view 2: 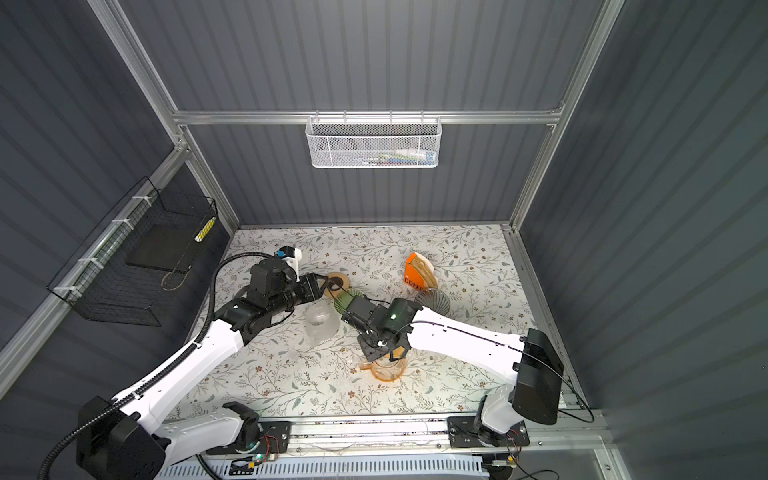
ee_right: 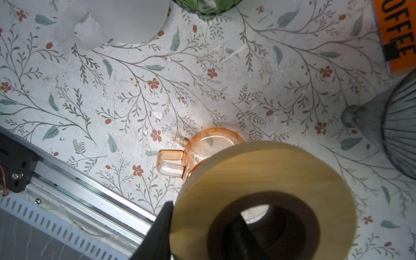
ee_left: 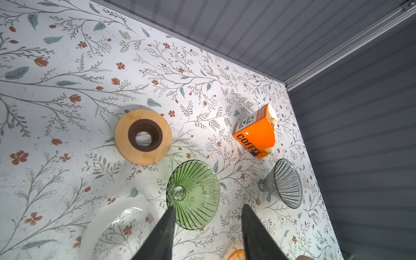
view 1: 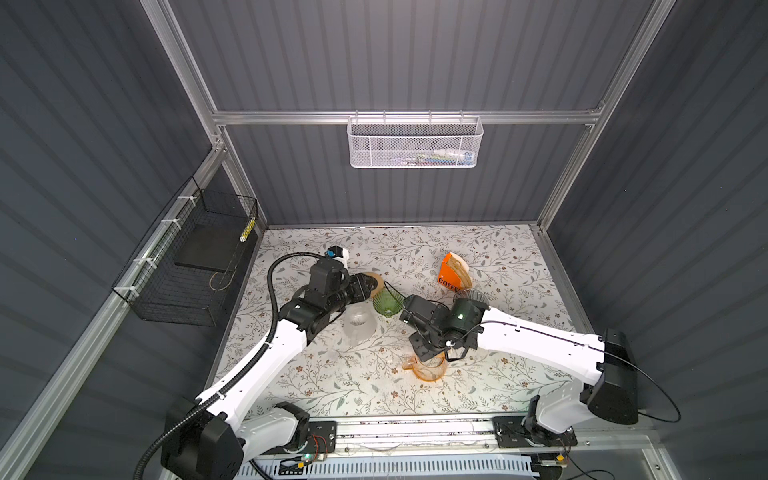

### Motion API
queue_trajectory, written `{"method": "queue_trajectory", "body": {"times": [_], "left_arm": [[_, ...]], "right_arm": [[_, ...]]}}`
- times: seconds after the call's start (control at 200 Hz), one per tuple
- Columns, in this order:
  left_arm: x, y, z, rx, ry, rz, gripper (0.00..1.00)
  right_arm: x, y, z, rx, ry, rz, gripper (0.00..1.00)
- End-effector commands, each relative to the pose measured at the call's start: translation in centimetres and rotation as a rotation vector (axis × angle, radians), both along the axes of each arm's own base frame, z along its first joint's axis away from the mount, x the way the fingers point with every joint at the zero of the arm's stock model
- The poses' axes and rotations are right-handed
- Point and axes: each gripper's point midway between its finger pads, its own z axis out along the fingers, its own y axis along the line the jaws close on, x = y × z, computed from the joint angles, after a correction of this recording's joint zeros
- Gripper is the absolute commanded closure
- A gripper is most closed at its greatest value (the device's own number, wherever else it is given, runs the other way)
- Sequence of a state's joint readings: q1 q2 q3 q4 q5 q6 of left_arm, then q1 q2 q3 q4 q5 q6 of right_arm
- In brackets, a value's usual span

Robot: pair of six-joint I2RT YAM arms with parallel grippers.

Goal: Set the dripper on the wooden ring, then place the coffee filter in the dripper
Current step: 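Carry the wooden ring over the orange pitcher with the right gripper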

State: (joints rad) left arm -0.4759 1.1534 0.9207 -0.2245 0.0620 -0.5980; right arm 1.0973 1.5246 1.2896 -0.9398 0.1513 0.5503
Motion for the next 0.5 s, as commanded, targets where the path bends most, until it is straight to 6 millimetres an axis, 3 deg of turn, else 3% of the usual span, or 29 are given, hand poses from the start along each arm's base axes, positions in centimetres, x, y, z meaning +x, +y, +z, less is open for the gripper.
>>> {"method": "queue_trajectory", "body": {"times": [0.0,0.495], "left_arm": [[-0.4,0.8,0.2,0.016,-0.004,0.018,0.51],[-1.1,1.3,-0.7,0.013,0.013,0.03,0.51]], "right_arm": [[-0.9,-0.2,-0.7,-0.004,0.03,-0.035,0.7],[-1.6,0.1,-4.1,-0.045,0.08,-0.046,0.7]]}}
